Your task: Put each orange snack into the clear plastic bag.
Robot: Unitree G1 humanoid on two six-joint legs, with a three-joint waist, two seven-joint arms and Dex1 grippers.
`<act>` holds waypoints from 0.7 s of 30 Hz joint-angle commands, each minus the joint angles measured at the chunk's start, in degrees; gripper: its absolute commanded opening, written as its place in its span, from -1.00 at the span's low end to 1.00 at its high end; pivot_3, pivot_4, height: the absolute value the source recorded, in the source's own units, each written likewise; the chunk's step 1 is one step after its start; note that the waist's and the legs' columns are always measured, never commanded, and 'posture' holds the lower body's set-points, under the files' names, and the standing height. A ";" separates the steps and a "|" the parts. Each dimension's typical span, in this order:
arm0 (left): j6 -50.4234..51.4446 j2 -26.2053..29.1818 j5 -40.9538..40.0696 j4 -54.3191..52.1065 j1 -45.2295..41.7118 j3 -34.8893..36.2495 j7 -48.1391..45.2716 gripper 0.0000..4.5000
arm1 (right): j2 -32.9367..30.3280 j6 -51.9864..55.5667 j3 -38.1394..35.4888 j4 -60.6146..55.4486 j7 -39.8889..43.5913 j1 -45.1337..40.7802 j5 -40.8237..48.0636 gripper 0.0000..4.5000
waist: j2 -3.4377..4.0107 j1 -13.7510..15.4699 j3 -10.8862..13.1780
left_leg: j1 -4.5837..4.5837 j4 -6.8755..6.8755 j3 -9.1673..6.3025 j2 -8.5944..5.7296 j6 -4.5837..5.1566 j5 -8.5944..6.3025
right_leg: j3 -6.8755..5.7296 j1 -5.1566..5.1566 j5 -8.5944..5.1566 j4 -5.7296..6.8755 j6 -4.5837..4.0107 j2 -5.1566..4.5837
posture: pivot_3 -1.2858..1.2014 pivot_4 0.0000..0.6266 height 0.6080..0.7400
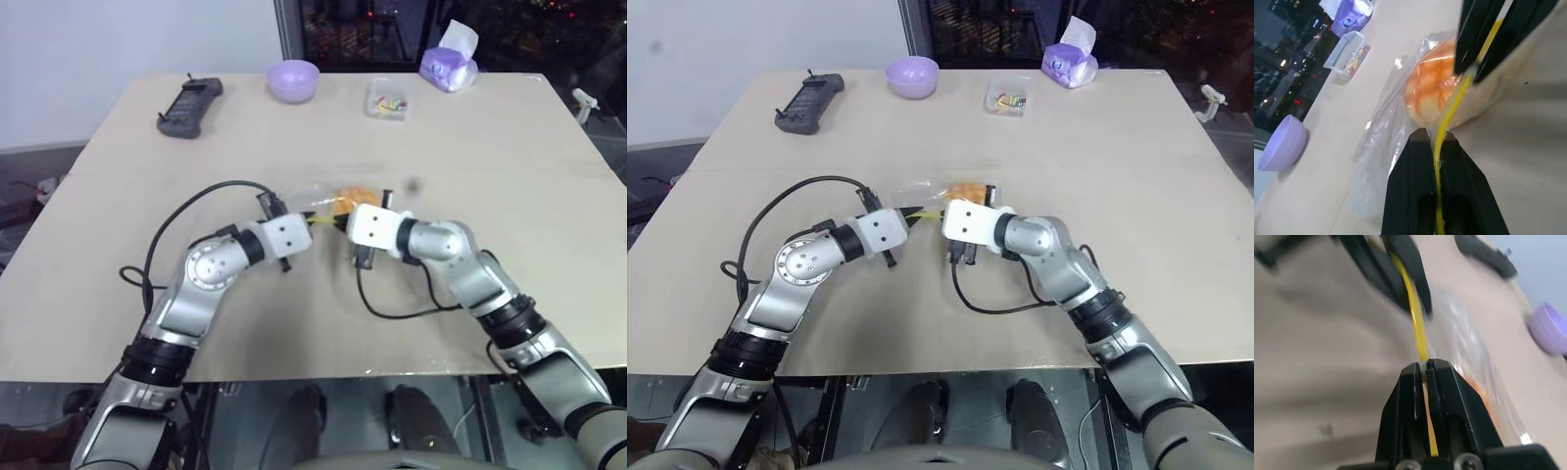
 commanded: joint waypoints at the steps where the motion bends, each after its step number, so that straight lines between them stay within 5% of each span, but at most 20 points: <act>1: 0.06 1.68 -1.32 -2.01 -1.09 4.92 1.83 -1.00 | -3.63 2.95 -4.29 0.14 -1.49 1.63 -1.34 -0.98 | 0.00 -0.03 0.00 | 0.00 0.00 0.01 0.00 0.00 0.00 | 0.00 0.00 0.00 0.00 0.00 0.00 | 0.03 -0.52 0.67; 15: 0.96 2.27 -2.78 1.50 -1.73 7.13 4.12 -1.00 | -13.27 5.96 -12.64 -5.13 -3.84 5.57 -0.26 -0.98 | 0.00 -0.08 0.00 | -0.02 0.00 0.05 0.00 0.00 0.00 | 0.04 0.00 0.00 -0.01 0.00 -0.01 | 0.03 -0.52 0.67; 21: 2.16 -0.38 -3.26 13.23 -13.50 7.00 9.00 -1.00 | -11.57 2.46 -13.81 3.23 -10.97 -4.18 -0.72 -0.98 | -0.03 0.00 0.02 | -0.03 0.08 0.05 -0.01 0.00 0.00 | 0.03 0.00 0.02 0.05 0.01 -0.01 | 0.03 -0.52 0.67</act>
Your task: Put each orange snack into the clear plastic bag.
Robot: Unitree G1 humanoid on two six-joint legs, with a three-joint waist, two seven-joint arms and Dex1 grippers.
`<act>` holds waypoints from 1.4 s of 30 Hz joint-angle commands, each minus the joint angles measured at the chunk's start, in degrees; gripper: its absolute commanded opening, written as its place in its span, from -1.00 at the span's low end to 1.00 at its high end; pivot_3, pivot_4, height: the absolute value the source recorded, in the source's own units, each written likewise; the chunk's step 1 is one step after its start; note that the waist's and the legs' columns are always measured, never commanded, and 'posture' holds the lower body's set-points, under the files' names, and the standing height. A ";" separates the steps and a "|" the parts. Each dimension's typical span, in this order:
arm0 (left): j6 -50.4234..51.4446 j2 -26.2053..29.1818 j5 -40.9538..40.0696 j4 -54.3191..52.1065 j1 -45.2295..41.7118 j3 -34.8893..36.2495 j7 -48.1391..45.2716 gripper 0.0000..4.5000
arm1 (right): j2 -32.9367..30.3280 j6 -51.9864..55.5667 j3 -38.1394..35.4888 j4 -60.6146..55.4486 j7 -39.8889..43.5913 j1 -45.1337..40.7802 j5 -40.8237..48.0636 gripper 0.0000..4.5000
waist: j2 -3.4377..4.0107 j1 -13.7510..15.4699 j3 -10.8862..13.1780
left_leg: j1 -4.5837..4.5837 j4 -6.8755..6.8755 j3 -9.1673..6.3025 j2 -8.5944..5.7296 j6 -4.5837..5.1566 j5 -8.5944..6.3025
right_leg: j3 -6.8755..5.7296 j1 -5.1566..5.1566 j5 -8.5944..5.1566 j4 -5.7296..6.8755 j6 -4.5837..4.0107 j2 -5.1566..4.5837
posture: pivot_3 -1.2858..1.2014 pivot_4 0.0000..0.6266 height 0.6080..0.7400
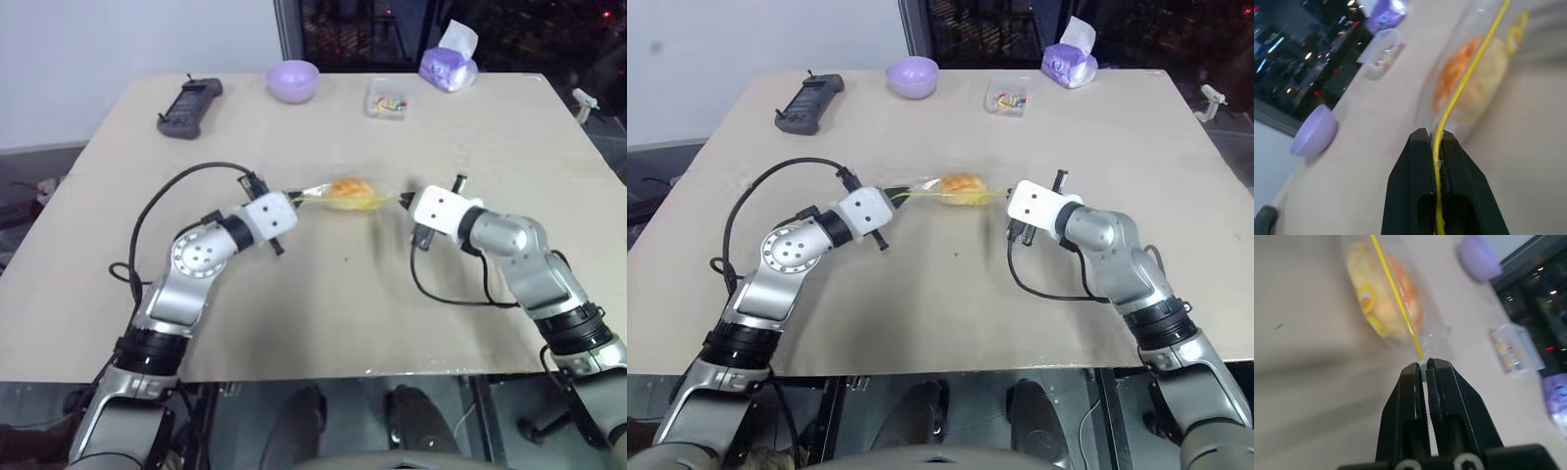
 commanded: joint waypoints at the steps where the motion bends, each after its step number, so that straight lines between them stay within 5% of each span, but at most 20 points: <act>1: -1.53 0.46 1.63 10.43 -9.24 4.04 6.36 -1.00 | -0.96 -2.15 -5.22 8.21 -7.39 -6.84 -2.12 -0.98 | -0.01 0.01 0.00 | 0.00 0.02 0.00 -0.01 0.00 0.00 | 0.00 0.00 0.00 0.01 0.00 0.00 | 0.03 -0.52 0.67; 9: -15.05 1.32 5.43 28.32 -22.39 1.24 12.09 -1.00 | -1.65 -7.92 -6.57 16.41 -17.34 -15.37 -2.47 -0.98 | -0.03 -0.15 0.00 | -0.18 -0.18 0.06 -0.09 -0.26 0.15 | 0.01 -0.16 -0.01 -0.26 -0.01 -0.11 | 0.03 -0.52 0.67; 17: -20.49 1.39 4.93 11.43 -0.20 -2.51 5.98 -1.00 | -2.47 -3.23 -8.89 -9.76 -10.26 11.93 2.57 -0.98 | 0.01 -0.37 -0.08 | -1.99 0.17 0.22 -0.10 -0.28 0.16 | 0.09 -1.99 0.00 0.05 -0.01 -0.17 | 0.03 -0.52 0.67; 24: -15.19 2.65 -1.92 1.73 9.99 -1.62 -1.97 -1.00 | -3.12 5.43 -7.93 -23.60 -2.57 26.28 6.28 -0.98 | 0.01 0.06 0.01 | -1.30 0.60 0.18 -0.12 0.03 -0.02 | 0.10 -1.34 0.01 0.64 -0.01 -0.14 | 0.03 -0.52 0.67; 25: -13.93 3.05 -3.87 0.48 10.84 -1.70 -4.18 -1.00 | -3.16 6.15 -8.02 -24.04 -1.83 26.83 6.88 -0.84 | 0.02 0.06 0.01 | -0.97 0.64 0.18 -0.13 0.04 -0.02 | 0.12 -1.08 0.01 0.77 -0.01 -0.13 | 0.03 -0.52 0.67; 30: 0.56 7.19 -21.30 -10.76 18.98 2.27 -16.60 -0.32 | -5.14 11.83 -13.56 -28.82 3.43 31.78 14.28 -0.06 | 0.01 -0.07 0.03 | 0.52 0.60 0.16 0.15 0.04 -0.02 | 0.08 0.39 -0.17 0.71 0.13 0.02 | 0.03 -0.52 0.67; 34: 10.39 10.77 -30.17 -17.79 25.46 8.43 -19.44 0.62 | -6.57 15.94 -20.03 -32.17 6.25 35.95 20.68 0.90 | 0.01 0.08 0.04 | 0.35 0.58 0.12 0.15 0.05 -0.03 | 0.06 0.30 -0.05 0.69 -0.09 -0.01 | 0.03 -0.52 0.67; 36: 15.95 12.39 -35.25 -20.17 28.57 14.85 -18.92 0.96 | -7.62 18.31 -26.22 -34.01 9.05 39.60 26.02 1.00 | 0.01 0.25 0.03 | 0.28 0.58 0.07 0.18 0.06 -0.04 | 0.02 0.27 -0.05 0.66 -0.09 -0.03 | 0.03 -0.52 0.67; 42: 25.14 16.84 -39.93 -22.89 32.92 24.62 -19.17 0.96 | -10.76 22.40 -36.69 -37.49 14.69 45.95 36.95 1.00 | 0.02 0.57 0.04 | 0.26 0.58 -0.01 0.20 0.08 -0.05 | -0.12 0.39 -0.06 0.40 -0.08 -0.02 | 0.03 -0.52 0.67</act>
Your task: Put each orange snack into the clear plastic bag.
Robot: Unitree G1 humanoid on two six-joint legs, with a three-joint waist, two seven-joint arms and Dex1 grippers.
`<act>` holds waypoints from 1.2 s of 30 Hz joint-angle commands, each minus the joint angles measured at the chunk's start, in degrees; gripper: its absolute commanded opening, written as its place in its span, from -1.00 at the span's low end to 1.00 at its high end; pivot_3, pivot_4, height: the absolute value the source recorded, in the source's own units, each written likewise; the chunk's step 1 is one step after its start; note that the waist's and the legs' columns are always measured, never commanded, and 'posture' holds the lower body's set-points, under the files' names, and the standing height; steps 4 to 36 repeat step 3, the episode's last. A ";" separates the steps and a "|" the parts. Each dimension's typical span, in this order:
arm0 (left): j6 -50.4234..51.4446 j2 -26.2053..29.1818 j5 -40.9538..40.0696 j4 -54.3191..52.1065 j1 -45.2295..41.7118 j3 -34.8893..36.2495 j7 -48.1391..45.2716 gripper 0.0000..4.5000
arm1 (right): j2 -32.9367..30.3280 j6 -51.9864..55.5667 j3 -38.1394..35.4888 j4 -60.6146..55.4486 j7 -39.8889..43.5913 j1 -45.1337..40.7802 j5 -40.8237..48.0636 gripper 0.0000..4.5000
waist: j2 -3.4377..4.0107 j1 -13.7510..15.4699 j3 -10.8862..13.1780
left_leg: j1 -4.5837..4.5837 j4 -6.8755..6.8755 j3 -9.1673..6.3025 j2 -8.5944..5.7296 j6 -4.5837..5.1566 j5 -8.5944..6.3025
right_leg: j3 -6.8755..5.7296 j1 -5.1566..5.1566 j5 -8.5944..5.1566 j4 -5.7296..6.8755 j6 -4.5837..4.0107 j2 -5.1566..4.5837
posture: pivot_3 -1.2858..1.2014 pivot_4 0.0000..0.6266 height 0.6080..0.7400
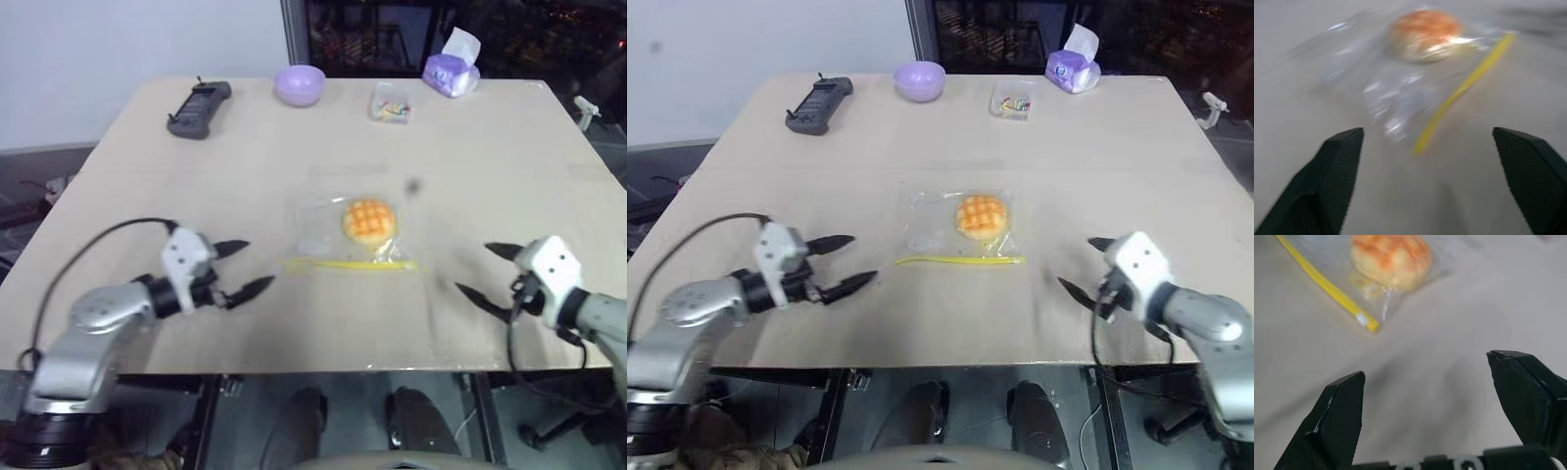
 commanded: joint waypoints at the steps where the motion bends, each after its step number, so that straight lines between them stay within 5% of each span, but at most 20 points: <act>1: 3.03 2.31 -2.06 -2.76 1.26 4.58 -1.10 0.96 | -1.29 0.65 -5.59 -3.30 3.02 1.52 5.96 1.00 | 0.00 0.05 0.00 | 0.00 0.00 0.01 0.00 0.00 0.00 | 0.00 0.01 0.00 -0.03 0.01 0.00 | 0.03 -0.52 0.67; 36: 4.00 3.35 -2.10 -2.12 1.52 5.82 -1.91 0.96 | -0.92 1.17 -7.80 -2.91 3.14 1.98 8.58 1.00 | -0.01 0.06 0.00 | -0.01 0.00 0.02 0.01 0.00 0.00 | 0.00 0.02 0.00 -0.09 0.01 0.01 | 0.03 -0.52 0.67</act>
